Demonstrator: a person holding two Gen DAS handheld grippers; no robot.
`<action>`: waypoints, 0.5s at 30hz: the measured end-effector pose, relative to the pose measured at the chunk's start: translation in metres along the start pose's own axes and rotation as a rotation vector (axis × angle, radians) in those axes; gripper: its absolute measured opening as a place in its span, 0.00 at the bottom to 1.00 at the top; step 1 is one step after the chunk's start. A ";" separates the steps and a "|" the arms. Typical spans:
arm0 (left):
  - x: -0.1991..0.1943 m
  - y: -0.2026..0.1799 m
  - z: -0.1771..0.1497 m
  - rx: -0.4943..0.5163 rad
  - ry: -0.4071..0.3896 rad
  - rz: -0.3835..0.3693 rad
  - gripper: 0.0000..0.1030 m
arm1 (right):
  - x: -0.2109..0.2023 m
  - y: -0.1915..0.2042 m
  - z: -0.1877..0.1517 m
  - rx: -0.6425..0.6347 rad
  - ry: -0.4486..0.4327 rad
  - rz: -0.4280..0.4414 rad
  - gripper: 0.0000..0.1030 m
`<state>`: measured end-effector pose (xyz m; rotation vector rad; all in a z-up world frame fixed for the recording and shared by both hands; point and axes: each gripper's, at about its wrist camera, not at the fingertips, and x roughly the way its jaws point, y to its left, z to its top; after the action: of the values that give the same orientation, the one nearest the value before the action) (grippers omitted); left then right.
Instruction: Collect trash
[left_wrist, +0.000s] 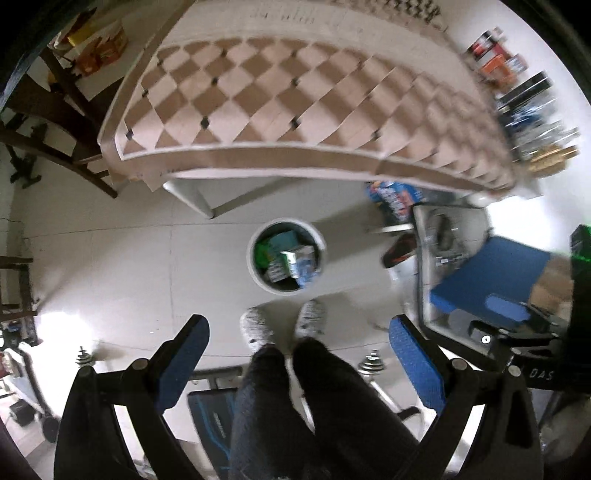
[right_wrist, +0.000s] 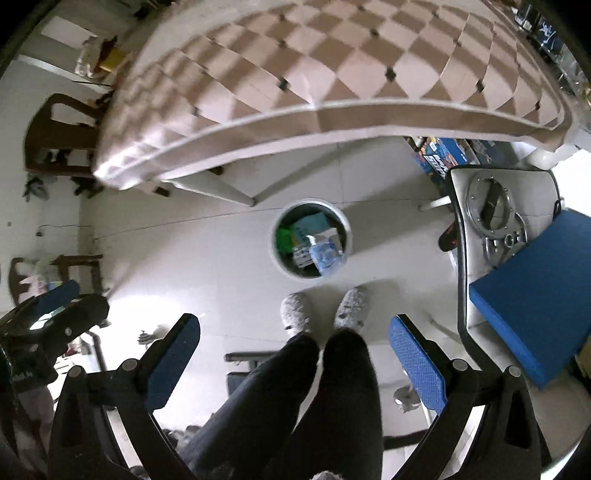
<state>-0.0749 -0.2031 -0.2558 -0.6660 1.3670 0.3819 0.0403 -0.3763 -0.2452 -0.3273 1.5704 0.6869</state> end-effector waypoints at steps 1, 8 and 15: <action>-0.011 -0.002 -0.001 0.000 -0.008 -0.014 0.97 | -0.015 0.004 -0.003 -0.002 -0.007 0.010 1.00; -0.072 -0.006 -0.010 0.019 -0.070 -0.090 0.97 | -0.104 0.028 -0.021 -0.024 -0.065 0.079 1.00; -0.111 -0.001 -0.022 0.011 -0.103 -0.152 0.97 | -0.158 0.046 -0.037 -0.050 -0.080 0.128 1.00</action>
<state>-0.1120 -0.2041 -0.1491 -0.7266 1.2117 0.2827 0.0048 -0.3931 -0.0810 -0.2352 1.5085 0.8298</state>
